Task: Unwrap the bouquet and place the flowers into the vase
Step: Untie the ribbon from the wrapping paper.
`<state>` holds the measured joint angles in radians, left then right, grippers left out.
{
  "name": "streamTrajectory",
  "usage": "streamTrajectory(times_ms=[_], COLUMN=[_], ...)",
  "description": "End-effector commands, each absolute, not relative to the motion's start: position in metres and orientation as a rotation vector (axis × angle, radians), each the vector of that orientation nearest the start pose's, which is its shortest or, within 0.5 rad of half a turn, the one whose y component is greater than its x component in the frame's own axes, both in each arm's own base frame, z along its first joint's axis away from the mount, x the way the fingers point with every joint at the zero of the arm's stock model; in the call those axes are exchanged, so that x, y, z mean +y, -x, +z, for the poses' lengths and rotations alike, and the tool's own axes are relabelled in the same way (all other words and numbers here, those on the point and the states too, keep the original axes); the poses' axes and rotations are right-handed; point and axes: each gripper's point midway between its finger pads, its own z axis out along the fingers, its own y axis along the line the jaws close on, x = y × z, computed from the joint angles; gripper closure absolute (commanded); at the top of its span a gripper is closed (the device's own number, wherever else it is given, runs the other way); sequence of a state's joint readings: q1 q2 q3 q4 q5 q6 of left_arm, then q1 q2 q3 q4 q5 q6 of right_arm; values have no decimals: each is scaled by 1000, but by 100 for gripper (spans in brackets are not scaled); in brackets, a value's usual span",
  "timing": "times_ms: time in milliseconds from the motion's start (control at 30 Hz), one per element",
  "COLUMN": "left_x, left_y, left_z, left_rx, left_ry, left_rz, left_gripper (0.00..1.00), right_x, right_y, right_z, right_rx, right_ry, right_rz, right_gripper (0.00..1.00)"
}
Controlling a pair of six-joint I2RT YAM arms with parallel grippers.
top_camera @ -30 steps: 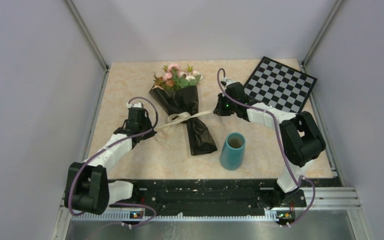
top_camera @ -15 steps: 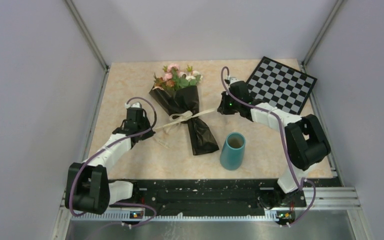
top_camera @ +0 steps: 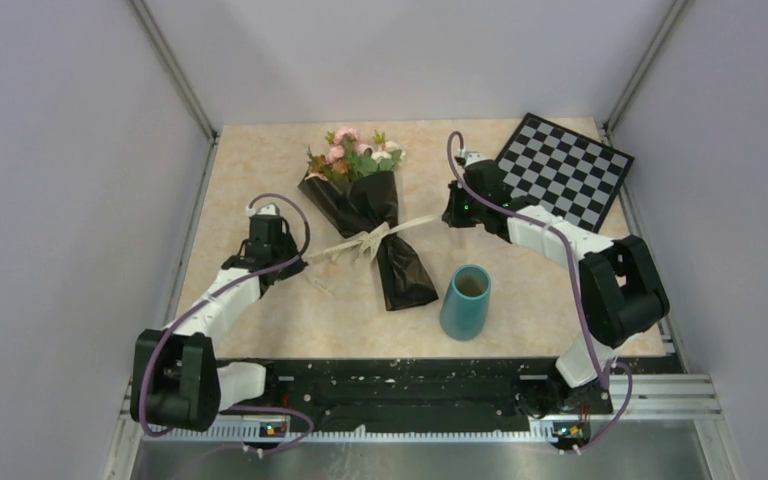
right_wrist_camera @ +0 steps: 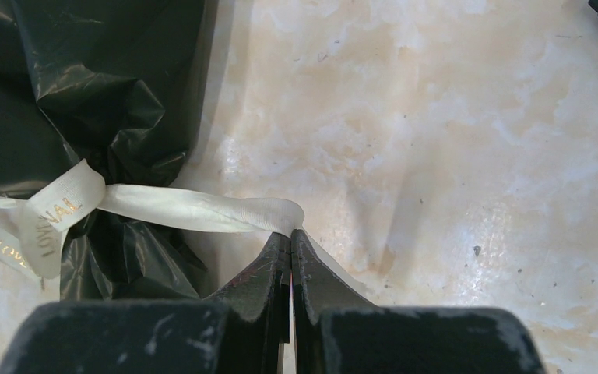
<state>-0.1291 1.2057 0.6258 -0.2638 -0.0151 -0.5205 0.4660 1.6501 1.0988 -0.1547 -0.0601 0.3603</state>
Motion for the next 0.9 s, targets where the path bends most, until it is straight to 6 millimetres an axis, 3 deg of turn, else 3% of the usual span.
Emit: streamTrajectory(times_ms=[0, 867], left_x=[-48, -25], left_y=[-297, -291], left_z=[70, 78], left_rx=[2365, 2331], left_ry=[484, 548], left_rz=[-249, -203], left_gripper=[100, 100], right_x=[203, 154], right_y=[-399, -404], right_z=[137, 139], right_rx=[2242, 2237], right_ry=[113, 5], right_rz=[436, 370], right_gripper=[100, 100])
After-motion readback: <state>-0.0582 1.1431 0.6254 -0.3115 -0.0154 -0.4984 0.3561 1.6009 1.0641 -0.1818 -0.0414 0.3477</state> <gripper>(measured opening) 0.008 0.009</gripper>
